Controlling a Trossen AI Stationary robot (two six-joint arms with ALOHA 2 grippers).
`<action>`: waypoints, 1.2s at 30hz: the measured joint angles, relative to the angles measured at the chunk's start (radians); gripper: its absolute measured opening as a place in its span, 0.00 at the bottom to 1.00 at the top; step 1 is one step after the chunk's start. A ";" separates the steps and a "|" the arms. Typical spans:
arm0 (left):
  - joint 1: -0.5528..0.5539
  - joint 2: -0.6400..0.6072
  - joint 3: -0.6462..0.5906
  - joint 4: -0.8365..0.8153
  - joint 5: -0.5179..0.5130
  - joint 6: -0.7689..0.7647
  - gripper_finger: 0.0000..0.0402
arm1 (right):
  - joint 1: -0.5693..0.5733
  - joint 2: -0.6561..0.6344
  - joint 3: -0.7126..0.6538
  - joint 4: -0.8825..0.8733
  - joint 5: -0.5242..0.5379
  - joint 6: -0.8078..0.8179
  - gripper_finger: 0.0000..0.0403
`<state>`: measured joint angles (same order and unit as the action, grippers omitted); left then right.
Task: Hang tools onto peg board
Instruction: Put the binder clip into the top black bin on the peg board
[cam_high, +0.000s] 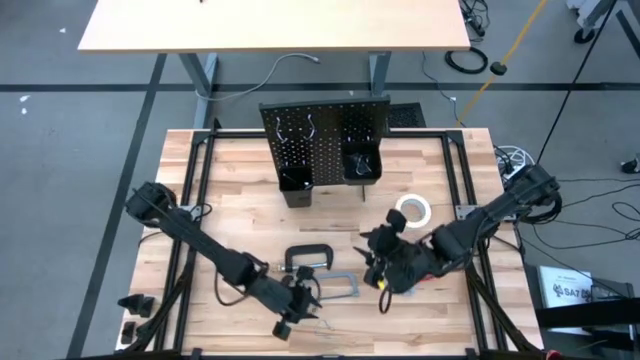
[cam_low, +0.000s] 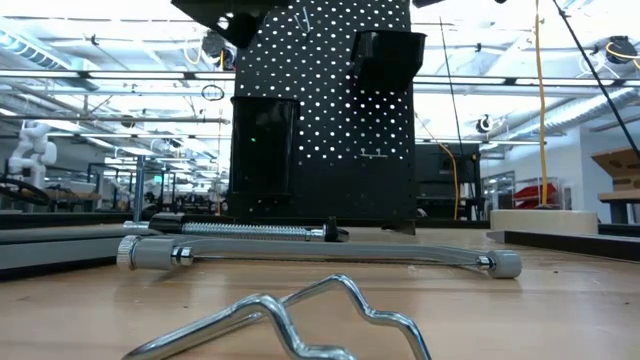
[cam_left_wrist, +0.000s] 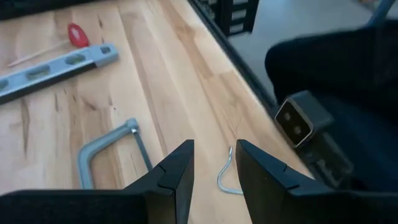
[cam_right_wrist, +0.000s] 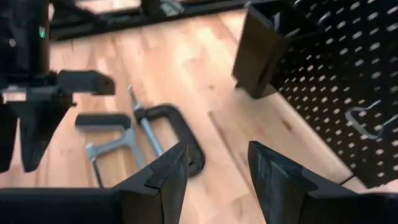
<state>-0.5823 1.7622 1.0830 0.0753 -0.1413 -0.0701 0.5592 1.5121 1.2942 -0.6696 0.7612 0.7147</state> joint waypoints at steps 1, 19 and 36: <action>0.000 0.018 0.019 -0.022 0.000 0.002 0.31 | 0.009 0.012 0.000 0.001 0.000 0.004 0.40; 0.078 0.294 0.190 -0.089 0.244 0.038 0.31 | 0.043 0.050 0.000 -0.002 0.055 0.000 0.40; 0.076 0.340 0.195 -0.087 0.275 0.080 0.31 | 0.043 0.050 0.000 -0.003 0.054 -0.004 0.40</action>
<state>-0.5060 2.1026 1.2785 -0.0120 0.1335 0.0101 0.6022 1.5620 1.2938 -0.6723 0.8154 0.7105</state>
